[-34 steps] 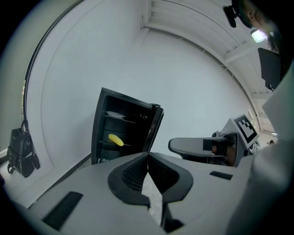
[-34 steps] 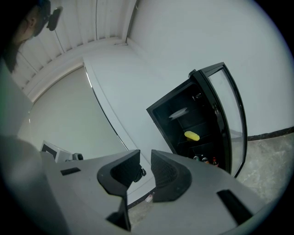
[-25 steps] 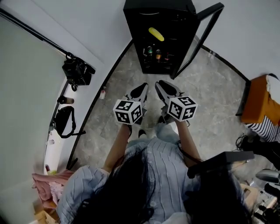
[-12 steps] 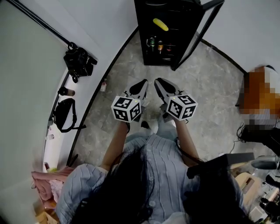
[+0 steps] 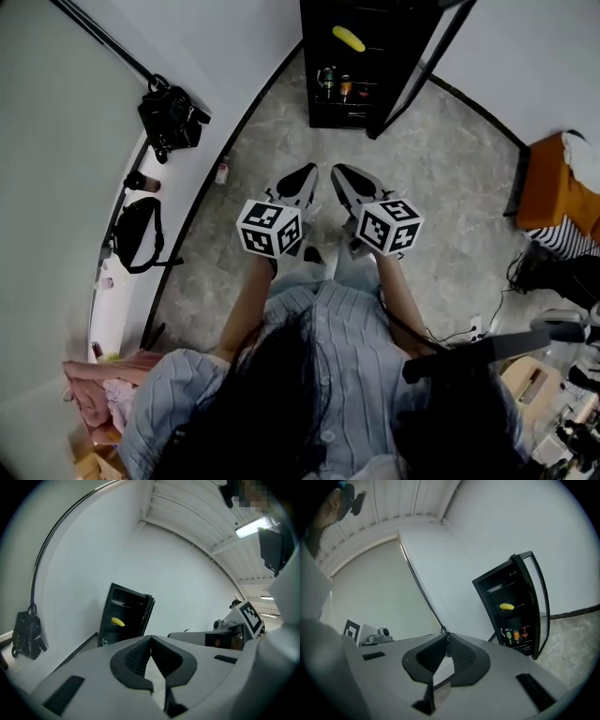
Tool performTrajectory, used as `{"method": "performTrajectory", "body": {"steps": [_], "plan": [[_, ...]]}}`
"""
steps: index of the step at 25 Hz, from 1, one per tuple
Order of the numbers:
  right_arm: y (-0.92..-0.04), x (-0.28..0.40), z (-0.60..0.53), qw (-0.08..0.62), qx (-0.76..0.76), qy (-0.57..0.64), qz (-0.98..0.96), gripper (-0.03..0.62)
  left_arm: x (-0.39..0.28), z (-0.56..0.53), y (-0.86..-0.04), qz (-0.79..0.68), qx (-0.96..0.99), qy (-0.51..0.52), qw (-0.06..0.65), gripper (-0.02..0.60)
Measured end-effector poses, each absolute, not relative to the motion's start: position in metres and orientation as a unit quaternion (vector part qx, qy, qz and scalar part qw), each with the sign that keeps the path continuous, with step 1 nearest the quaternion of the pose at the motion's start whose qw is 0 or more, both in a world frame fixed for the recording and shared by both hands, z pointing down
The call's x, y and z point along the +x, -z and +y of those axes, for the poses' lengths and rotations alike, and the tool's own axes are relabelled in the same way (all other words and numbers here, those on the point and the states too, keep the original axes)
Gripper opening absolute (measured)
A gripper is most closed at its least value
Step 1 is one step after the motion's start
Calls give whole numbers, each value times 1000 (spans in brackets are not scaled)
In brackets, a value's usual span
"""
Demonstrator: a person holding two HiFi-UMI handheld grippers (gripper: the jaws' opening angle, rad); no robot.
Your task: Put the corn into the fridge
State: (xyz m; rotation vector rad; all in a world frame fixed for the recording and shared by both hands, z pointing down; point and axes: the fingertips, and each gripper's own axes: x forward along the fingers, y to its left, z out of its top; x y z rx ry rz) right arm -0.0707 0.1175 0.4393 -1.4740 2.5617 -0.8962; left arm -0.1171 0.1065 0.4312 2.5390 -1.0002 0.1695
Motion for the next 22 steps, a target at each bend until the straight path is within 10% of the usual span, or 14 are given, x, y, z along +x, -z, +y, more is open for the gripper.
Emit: {"method": "performTrajectory", "body": {"steps": [22], "plan": [[-445,-68,146,14,-491,291,821,20,-96,134,-427,-321,928,-51,184,9]]}}
